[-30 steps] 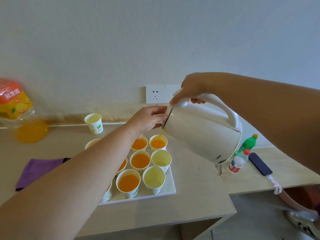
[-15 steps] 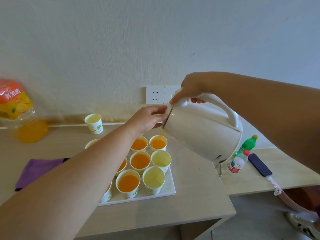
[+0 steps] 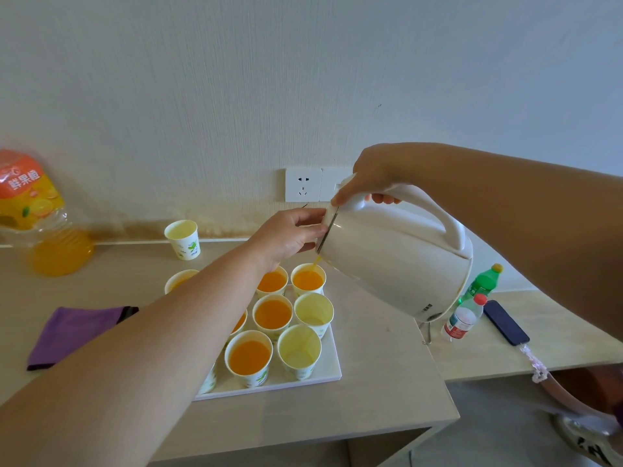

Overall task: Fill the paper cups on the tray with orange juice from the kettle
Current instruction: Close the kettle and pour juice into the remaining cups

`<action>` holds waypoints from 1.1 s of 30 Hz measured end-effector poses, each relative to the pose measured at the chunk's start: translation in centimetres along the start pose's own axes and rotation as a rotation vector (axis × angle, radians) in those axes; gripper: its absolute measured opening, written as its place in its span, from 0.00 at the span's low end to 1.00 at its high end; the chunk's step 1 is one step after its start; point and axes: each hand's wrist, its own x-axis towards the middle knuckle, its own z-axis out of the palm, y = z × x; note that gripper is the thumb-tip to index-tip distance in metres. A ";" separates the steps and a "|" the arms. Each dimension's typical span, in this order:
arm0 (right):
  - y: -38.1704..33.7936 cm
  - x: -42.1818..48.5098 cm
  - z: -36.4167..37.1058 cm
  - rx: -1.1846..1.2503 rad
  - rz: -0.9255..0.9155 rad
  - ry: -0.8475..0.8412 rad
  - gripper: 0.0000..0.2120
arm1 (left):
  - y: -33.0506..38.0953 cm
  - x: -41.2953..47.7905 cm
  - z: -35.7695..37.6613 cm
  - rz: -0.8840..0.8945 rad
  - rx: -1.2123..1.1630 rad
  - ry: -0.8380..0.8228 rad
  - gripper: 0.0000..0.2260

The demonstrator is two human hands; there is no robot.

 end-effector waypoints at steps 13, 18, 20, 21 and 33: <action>0.2 0.3 0.8 0.051 0.011 -0.002 0.21 | -0.4 -0.1 0.1 -0.026 -0.018 -0.001 0.16; 0.4 0.2 1.3 0.070 0.006 0.007 0.22 | -0.5 -0.2 0.1 -0.039 -0.028 -0.001 0.17; 0.7 0.0 1.6 0.072 -0.002 0.006 0.23 | -0.6 -0.4 0.1 -0.041 -0.016 -0.005 0.17; 0.8 -0.1 1.8 0.076 -0.005 0.004 0.24 | -0.6 -0.5 0.1 -0.042 -0.009 -0.006 0.17; 3.3 -2.2 3.3 0.204 -0.061 -0.004 0.23 | 0.2 -2.6 1.1 0.030 0.140 0.022 0.19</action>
